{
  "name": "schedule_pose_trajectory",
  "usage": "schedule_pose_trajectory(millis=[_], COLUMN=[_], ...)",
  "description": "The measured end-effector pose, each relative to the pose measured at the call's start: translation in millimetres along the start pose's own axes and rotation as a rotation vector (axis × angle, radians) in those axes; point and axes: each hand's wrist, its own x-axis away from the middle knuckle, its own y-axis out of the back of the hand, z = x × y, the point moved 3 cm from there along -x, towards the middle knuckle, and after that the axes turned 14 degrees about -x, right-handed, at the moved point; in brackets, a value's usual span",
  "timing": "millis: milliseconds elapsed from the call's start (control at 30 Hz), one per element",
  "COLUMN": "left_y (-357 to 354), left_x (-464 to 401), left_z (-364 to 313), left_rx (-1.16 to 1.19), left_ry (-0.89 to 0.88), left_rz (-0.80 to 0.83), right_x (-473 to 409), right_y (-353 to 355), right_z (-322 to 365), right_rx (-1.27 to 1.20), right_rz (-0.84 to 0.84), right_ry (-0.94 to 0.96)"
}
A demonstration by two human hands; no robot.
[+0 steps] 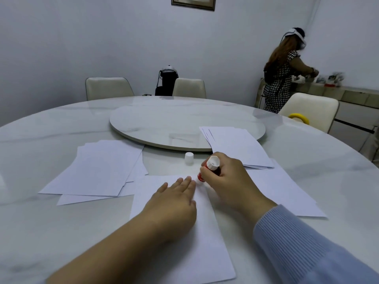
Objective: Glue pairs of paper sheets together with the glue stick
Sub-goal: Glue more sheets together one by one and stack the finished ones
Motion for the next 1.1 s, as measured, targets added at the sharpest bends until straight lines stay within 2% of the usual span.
schedule_pose_trajectory(millis=[300, 467, 567, 633, 700, 767, 867, 900, 933, 1000, 1067, 1100], left_y=[-1, 1, 3, 6, 11, 16, 28, 32, 35, 36, 28, 22], left_x=[0, 1, 5, 7, 11, 16, 31, 36, 38, 38, 35, 32], left_z=[1, 0, -1, -2, -4, -6, -7, -7, -7, -5, -3, -5], left_rx=[0.027, 0.031, 0.031, 0.021, -0.004, -0.008, 0.030, 0.068, 0.125, 0.236, 0.165, 0.082], left_ry=[0.002, 0.013, 0.006, -0.003, -0.044, -0.163, -0.433, -0.470, -0.447, -0.271, -0.052, 0.001], left_rz=[-0.001, 0.004, 0.006, 0.016, 0.037, 0.086, 0.203, 0.223, 0.204, 0.016, -0.124, -0.097], right_x=[65, 96, 101, 99, 97, 97, 98, 98, 98, 98, 96, 93], right_y=[18, 23, 27, 36, 51, 63, 68, 67, 66, 64, 61, 58], right_z=[39, 46, 43, 35, 23, 14, 12, 13, 15, 17, 18, 20], right_rx=[0.096, -0.023, -0.174, -0.443, -0.694, -0.763, -0.755, -0.735, -0.716, -0.668, -0.575, -0.524], right_rz=[0.115, 0.165, 0.182, 0.038, -0.198, -0.359, -0.459, -0.467, -0.466, -0.451, -0.448, -0.443], right_ry=[0.034, 0.006, -0.052, -0.142, -0.167, -0.138, -0.074, -0.051, -0.030, 0.013, 0.023, 0.020])
